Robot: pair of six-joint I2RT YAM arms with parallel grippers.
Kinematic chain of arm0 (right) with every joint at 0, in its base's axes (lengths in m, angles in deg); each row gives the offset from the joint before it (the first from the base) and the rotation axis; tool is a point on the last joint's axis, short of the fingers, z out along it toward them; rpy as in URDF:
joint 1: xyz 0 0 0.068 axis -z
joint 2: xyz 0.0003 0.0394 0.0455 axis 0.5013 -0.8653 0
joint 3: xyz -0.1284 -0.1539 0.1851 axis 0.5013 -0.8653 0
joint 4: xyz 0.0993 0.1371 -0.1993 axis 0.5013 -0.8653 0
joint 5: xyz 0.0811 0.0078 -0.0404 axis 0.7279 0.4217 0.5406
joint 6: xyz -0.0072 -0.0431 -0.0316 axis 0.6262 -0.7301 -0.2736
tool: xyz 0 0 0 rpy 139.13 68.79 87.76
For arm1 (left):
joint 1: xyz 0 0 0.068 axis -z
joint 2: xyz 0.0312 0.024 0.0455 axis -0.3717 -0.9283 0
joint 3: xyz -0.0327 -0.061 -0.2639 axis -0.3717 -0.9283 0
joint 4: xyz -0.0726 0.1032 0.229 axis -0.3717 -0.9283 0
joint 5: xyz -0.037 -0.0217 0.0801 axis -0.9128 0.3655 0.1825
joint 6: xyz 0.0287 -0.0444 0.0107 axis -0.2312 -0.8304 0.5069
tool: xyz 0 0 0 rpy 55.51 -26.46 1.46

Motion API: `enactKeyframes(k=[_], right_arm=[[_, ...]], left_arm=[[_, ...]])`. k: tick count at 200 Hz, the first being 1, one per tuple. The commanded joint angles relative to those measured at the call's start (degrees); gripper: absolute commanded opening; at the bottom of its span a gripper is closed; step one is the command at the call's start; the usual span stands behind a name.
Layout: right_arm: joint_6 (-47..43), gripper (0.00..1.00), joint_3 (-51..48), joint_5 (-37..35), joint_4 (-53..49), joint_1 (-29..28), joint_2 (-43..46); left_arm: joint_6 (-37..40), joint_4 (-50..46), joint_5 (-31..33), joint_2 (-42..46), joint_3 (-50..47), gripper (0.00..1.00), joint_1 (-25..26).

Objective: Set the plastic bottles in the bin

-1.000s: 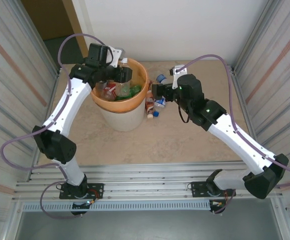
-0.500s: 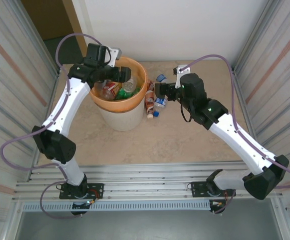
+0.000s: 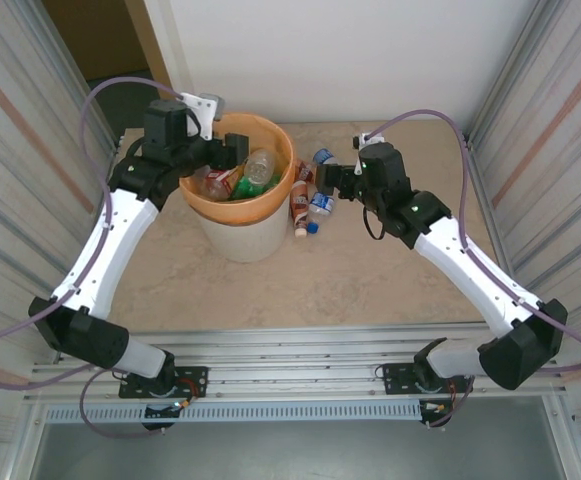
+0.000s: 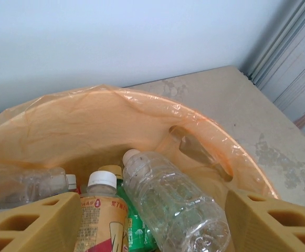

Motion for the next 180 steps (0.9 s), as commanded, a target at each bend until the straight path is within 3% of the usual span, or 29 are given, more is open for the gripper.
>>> enactKeyframes(k=[1,47,90,158,180], right_arm=[[2.6,0.98,1.9,1.9,-1.4,1.4,-1.1],[4.7,0.98,3.9,5.9,-3.1,5.1,-5.2],[5.5,0.98,7.3,8.2,-3.2,7.3,-11.6],[8.3,0.98,12.0,8.5,-3.2,8.8,-23.0],[9.2,0.98,12.7,9.2,-3.4,9.0,-26.4]], left_arm=[[0.2,0.7,-0.5,-1.9,0.1,0.7,0.2],[2.4,-4.4,0.6,-7.7,3.4,0.57,1.3],[3.8,-7.5,0.4,-11.1,5.2,0.53,2.3],[5.3,-10.5,9.7,-8.8,2.6,0.49,2.5],[5.4,-9.8,9.7,-8.4,2.2,0.49,2.1]])
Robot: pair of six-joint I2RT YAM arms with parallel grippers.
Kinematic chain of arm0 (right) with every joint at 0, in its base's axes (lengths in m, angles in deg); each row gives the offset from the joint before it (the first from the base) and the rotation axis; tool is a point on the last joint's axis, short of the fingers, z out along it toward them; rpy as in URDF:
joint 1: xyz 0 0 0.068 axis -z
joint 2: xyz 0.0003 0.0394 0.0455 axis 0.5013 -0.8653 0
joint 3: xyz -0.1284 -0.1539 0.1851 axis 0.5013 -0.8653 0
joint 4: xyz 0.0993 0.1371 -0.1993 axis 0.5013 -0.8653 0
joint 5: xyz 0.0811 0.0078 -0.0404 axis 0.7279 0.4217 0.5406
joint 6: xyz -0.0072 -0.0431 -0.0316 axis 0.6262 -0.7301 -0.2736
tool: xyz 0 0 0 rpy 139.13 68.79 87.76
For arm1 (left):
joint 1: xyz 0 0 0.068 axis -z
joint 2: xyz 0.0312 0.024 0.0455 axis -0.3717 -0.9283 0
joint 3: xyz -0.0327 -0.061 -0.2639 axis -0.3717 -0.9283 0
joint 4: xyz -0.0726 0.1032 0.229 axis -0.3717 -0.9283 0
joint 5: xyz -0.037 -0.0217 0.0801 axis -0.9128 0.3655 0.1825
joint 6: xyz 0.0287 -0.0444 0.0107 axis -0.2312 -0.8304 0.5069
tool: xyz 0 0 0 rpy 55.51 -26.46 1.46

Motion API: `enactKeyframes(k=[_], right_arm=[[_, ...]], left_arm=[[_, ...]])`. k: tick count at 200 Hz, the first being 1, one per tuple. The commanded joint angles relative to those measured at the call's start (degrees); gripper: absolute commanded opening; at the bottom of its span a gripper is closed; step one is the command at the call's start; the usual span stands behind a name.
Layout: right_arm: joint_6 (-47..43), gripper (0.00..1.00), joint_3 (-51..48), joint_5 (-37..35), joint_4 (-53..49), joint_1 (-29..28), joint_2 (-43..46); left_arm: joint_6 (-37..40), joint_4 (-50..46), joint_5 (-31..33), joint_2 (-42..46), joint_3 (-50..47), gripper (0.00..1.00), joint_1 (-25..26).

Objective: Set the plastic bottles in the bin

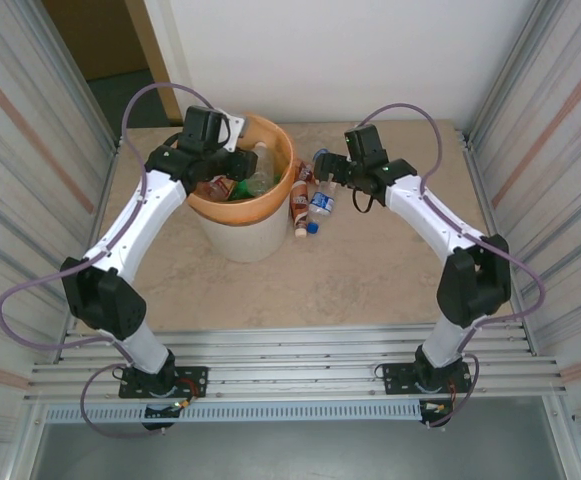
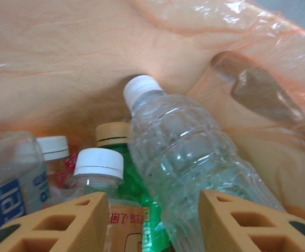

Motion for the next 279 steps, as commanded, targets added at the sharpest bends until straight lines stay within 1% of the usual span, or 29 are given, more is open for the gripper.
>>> enactKeyframes(k=[1,21,47,69,99,146,184,198,213,239,262,279], right_arm=[[2.6,0.98,2.1,1.3,-0.8,0.5,-3.3],[3.3,0.98,2.8,1.8,-0.9,0.9,-6.0],[4.0,0.98,4.2,2.4,-1.8,1.3,-9.6],[4.9,0.98,4.7,3.5,-2.1,1.5,-12.1],[5.9,0.98,5.5,4.6,-1.8,1.5,-15.1],[6.6,0.98,7.6,4.3,-1.6,1.5,-18.2],[7.1,0.98,9.2,4.7,-1.5,1.5,-20.9],[7.2,0.98,9.7,4.6,-1.5,1.5,-21.7],[7.1,0.98,10.4,4.6,-1.5,1.5,-22.9],[7.0,1.0,11.7,4.8,-1.7,1.6,-24.7],[6.8,0.97,12.3,4.8,-1.9,1.7,-26.0],[6.7,0.94,12.3,5.1,-2.0,1.8,-26.9]], left_arm=[[1.2,-1.7,3.0,2.1,-0.9,0.49,-0.5],[0.9,0.3,0.0,2.2,-1.0,0.5,-0.6],[-0.3,3.0,-4.4,2.5,-0.9,0.54,-0.5],[-1.3,5.0,-5.7,3.8,-1.4,0.56,-0.5],[-2.5,8.8,-4.2,7.9,-3.9,0.62,-0.6],[-3.8,14.0,-0.2,15.3,-9.6,0.64,-0.6],[-5.6,18.8,0.6,21.6,-15.9,0.72,-0.6],[-6.1,19.3,0.7,23.2,-17.6,0.75,-0.6],[-6.9,19.8,0.8,24.8,-19.3,0.8,-0.7],[-8.3,21.1,1.2,27.1,-22.6,0.87,-0.6],[-9.0,21.3,1.7,28.2,-24.1,0.93,-0.6],[-9.5,21.4,2.0,28.8,-24.9,0.94,-0.6]])
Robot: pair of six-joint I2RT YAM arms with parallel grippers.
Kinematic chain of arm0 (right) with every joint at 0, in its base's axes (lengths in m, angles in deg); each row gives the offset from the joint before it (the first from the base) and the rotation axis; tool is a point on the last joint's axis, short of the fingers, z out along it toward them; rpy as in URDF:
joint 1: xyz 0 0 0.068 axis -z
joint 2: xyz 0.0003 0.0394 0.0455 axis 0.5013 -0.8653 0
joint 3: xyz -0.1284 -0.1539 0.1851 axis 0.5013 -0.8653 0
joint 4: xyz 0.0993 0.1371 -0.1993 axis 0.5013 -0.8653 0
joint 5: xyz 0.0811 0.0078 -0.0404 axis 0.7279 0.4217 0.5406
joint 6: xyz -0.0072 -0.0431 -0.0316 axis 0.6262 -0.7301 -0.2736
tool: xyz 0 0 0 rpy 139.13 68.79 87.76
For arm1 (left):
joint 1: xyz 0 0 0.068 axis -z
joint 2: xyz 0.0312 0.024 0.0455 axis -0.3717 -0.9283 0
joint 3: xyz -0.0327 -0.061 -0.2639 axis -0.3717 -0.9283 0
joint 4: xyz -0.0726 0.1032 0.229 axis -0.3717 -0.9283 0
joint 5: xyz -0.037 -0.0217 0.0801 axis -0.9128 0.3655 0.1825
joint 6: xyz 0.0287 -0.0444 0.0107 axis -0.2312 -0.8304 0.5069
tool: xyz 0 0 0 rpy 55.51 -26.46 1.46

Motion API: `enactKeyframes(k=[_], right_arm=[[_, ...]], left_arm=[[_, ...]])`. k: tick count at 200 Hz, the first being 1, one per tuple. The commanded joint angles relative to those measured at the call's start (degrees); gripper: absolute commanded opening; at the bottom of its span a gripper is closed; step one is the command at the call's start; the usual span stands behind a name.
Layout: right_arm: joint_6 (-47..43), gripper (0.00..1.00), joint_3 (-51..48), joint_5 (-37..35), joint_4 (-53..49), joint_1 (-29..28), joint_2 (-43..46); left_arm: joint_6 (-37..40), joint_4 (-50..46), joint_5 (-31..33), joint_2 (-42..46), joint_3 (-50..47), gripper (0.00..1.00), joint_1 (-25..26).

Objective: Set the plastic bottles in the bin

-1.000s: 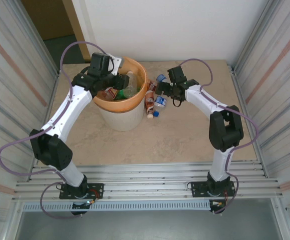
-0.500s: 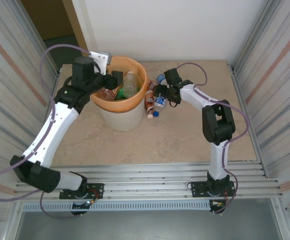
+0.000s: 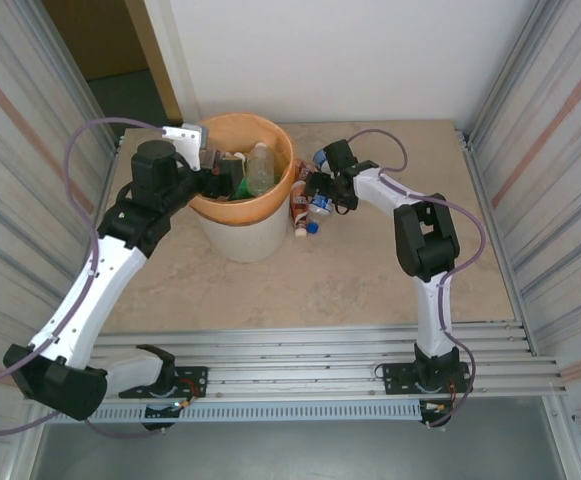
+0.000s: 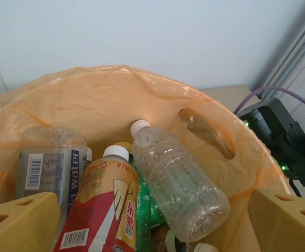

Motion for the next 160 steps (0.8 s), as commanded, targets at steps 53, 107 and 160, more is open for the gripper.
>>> enactKeyframes(k=[53,107,160], right_arm=[[1.1,0.82,-0.6,1.0,-1.7,0.7,-1.7],[0.5,0.79,-4.6,0.8,-2.6,0.6,0.8],[0.1,0.82,-7.6,0.4,-3.6,-0.4,2.5]], left_arm=[[-3.0,3.4,1.1,2.8,-2.9,0.95,-0.3],[-3.6,4.1,0.8,2.7,-3.5,0.95,-0.3],[-3.8,4.1,0.8,2.8,-3.9,0.96,-0.3]])
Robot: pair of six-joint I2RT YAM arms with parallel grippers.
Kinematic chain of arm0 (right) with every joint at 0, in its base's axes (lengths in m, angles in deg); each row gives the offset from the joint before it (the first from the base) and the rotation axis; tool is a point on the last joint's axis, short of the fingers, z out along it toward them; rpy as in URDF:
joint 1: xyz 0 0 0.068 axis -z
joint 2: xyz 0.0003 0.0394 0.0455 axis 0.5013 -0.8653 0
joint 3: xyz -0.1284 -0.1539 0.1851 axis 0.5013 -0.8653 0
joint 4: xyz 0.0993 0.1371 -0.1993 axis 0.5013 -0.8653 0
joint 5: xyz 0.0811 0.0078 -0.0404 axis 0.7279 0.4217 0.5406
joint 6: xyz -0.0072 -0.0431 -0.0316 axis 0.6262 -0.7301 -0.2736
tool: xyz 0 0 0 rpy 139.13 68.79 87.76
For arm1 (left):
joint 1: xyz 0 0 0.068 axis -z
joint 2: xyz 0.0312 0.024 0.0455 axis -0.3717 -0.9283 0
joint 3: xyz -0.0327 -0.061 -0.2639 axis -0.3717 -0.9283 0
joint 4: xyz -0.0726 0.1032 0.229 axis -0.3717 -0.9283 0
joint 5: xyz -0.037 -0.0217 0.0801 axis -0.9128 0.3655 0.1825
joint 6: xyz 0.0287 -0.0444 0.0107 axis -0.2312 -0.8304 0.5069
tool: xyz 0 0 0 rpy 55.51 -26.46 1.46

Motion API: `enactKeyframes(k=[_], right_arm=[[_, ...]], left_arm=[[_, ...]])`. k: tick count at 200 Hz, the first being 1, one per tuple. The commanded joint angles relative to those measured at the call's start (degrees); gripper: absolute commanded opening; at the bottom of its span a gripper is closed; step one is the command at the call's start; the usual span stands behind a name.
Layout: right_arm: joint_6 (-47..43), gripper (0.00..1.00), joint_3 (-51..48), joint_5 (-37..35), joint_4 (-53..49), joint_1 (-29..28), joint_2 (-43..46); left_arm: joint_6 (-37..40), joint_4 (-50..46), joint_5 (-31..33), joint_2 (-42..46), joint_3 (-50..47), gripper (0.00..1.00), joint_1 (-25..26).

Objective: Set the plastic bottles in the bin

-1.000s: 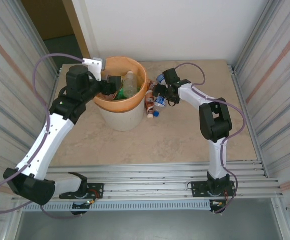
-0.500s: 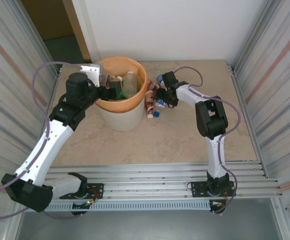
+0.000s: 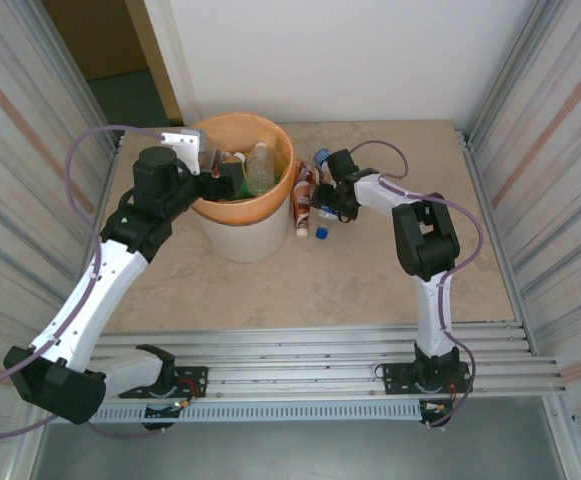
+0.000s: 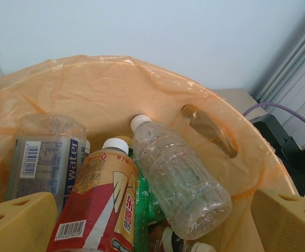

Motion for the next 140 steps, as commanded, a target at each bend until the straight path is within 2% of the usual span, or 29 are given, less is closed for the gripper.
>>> enactKeyframes(k=[1,57,140], right_arm=[[0.1,0.82,-2.6,-0.5,-4.2,-0.8,2.4],[0.0,0.78,-4.9,0.1,-3.8,-2.1,3.9],[-0.6,0.45,-6.8,-1.4,-4.2,-2.5,7.0]], left_arm=[[-1.0,1.4,0.6,1.8,-0.7,0.96,-0.3],[-1.3,1.6,0.2,1.6,-0.9,0.96,-0.3],[-1.4,1.3,0.5,1.5,-0.7,0.96,-0.4]])
